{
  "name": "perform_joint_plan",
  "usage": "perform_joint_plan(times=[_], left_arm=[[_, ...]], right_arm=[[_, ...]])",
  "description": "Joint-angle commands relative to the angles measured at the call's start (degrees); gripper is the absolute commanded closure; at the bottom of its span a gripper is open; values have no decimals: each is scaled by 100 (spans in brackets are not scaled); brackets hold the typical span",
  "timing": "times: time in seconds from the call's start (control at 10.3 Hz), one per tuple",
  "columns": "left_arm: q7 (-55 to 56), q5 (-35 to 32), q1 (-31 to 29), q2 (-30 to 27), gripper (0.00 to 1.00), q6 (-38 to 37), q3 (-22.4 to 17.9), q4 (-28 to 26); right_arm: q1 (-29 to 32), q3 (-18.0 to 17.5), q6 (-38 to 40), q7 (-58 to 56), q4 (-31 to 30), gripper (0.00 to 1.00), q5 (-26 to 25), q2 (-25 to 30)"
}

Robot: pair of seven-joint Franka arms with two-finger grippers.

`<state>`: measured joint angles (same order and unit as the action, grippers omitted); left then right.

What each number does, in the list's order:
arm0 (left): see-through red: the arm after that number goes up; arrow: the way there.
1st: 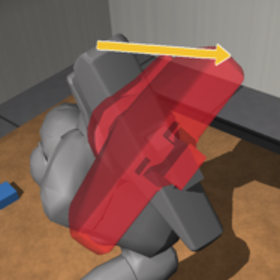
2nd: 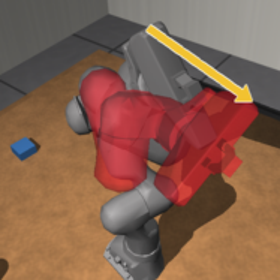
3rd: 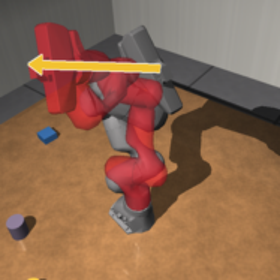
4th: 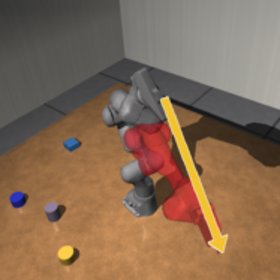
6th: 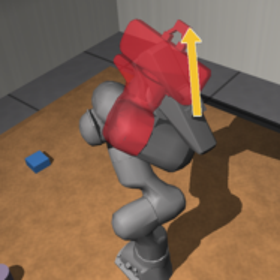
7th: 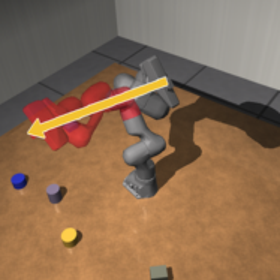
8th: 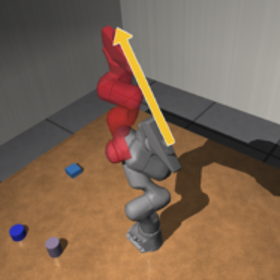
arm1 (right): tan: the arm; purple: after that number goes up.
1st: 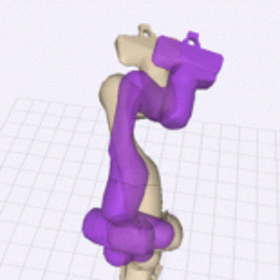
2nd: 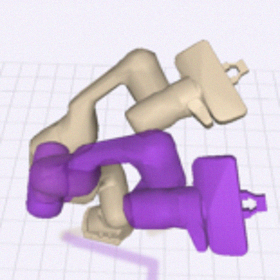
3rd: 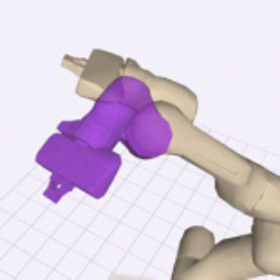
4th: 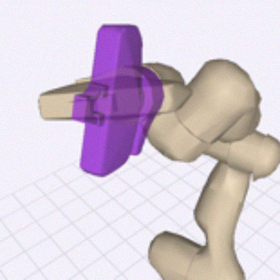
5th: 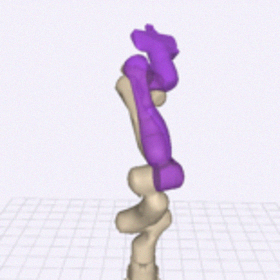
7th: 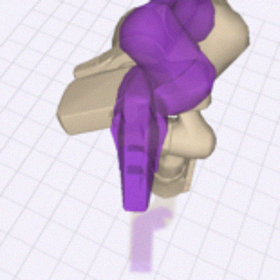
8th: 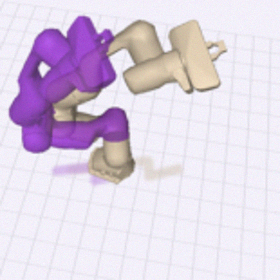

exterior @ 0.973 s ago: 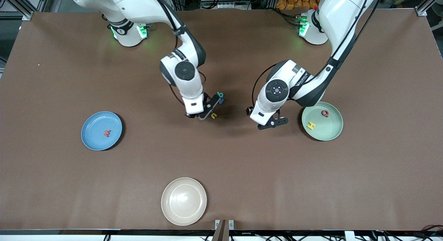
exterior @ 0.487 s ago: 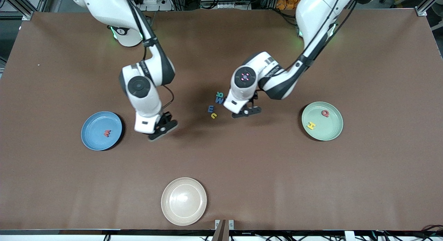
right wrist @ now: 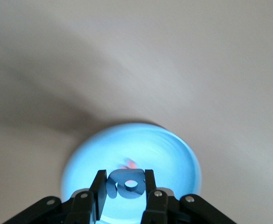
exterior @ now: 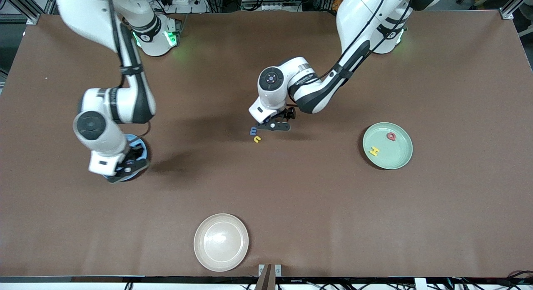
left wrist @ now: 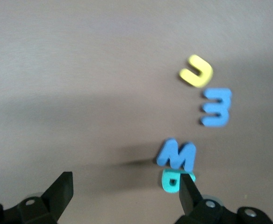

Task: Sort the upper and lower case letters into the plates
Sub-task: 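Release the blue e with the right gripper while the left gripper grasps the teal R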

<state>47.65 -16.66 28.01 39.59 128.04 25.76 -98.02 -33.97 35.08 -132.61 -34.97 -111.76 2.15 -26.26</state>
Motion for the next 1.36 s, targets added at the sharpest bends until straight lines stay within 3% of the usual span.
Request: perform_joint_plan(times=[0.0,0.1,0.29,0.58,0.97,1.07,1.27], left_arm=[[-912,-145,283,75,0,11,-45,169],[-1203,-180,319,144,0,11,-45,170],[-1259,-259,642,521,0,11,-79,702],[-698,-259,1118,760,0,11,-580,926],[-513,-233,1127,769,0,-242,-642,838],[-442,-215,1128,752,8,-357,-642,838],[-310,-198,1162,743,34,-508,-642,838]], right_arm=[[451,-54,-37,-431,-74,100,-13,-63],[487,-54,-2,-423,-83,99,5,-73],[602,-71,-2,-388,-57,1,66,-99],[549,-80,-2,-379,-39,0,67,-108],[532,-150,-2,-414,-48,0,67,-117],[523,-159,7,-414,-39,0,67,-117],[514,-159,7,-414,-48,0,58,-117]])
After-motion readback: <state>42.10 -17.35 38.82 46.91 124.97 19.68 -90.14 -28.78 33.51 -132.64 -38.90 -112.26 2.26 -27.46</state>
